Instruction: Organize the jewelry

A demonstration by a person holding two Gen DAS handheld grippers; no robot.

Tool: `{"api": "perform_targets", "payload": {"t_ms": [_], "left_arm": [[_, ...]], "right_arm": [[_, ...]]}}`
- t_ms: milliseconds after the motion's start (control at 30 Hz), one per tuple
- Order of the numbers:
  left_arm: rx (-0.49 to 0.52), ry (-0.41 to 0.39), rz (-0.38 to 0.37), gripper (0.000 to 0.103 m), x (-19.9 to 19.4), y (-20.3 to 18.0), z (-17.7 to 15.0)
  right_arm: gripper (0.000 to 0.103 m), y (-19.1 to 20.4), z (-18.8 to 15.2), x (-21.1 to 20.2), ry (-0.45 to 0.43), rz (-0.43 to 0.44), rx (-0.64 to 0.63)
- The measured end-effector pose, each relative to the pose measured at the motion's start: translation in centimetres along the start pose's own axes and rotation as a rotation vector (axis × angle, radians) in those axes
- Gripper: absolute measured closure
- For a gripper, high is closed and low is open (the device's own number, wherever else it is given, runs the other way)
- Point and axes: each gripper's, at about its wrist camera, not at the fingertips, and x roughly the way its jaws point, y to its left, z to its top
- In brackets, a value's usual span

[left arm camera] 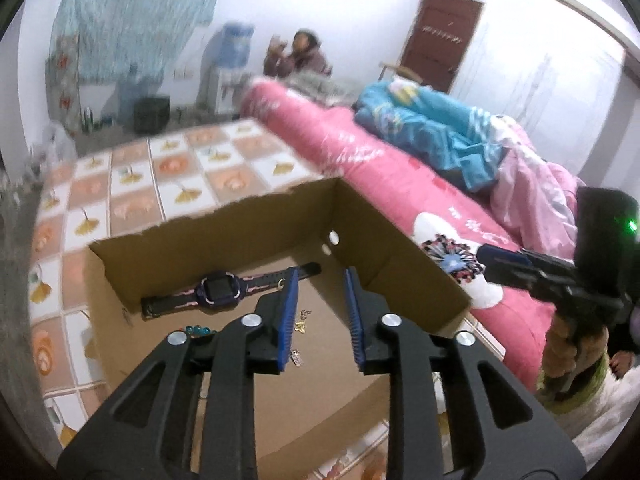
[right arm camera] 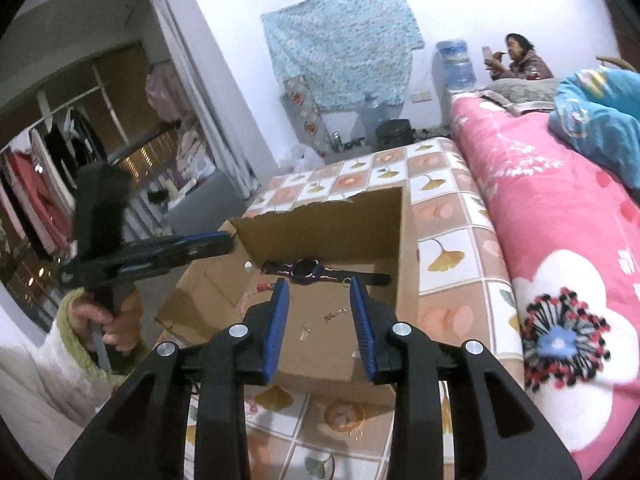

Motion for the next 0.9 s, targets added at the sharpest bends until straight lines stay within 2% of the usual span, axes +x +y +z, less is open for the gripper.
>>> {"api": "perform_targets", "payload": {"t_ms": [67, 200, 300, 433, 533, 600, 667, 800, 900], "left_arm": [[0.019, -0.033, -0.013, 0.072, -1.5, -0.7, -0.9], [0.012, -0.073, -0.063, 0.072, -3.9, -1.4, -3.2], [0.014, -0.09, -0.123, 0.068, -5.3, -2.1, -5.3], [0.051, -0.078, -0.201, 0.054, -5.9, -3.8, -7.9], [0.073, -0.04, -0.219, 0.046, -5.2, -5.3, -10.1], [0.081, 0.0, -0.196, 0.045, -3.9, -6.1, -11.6], [0.084, 0.049, -0.14, 0.045, -2.5, -6.5, -12.9], [0.095, 0.134, -0.035, 0.045, 0.3, -6.9, -15.3], [0.103, 0.158, 0.006, 0.045, 1.4, -6.9, -16.3]], "right_arm": [[0.071, -0.1, -0.6, -0.9, -0.014, -0.014, 0.011], [0.071, -0.5, -2.2, -2.5, -0.02, -0.042, 0.043], [0.071, -1.0, -3.7, -3.0, -0.006, -0.059, 0.075], [0.071, -1.9, -6.5, -2.9, 0.036, -0.073, 0.133], [0.071, -2.3, -8.6, -2.1, 0.087, -0.105, 0.151], [0.071, -2.3, -10.1, -1.4, 0.125, -0.131, 0.146], [0.071, -2.1, -11.5, -0.7, 0.156, -0.156, 0.135], [0.06, -1.5, -13.2, 0.2, 0.188, -0.195, 0.111], [0.059, -1.1, -13.9, 0.7, 0.203, -0.198, 0.094]]}}
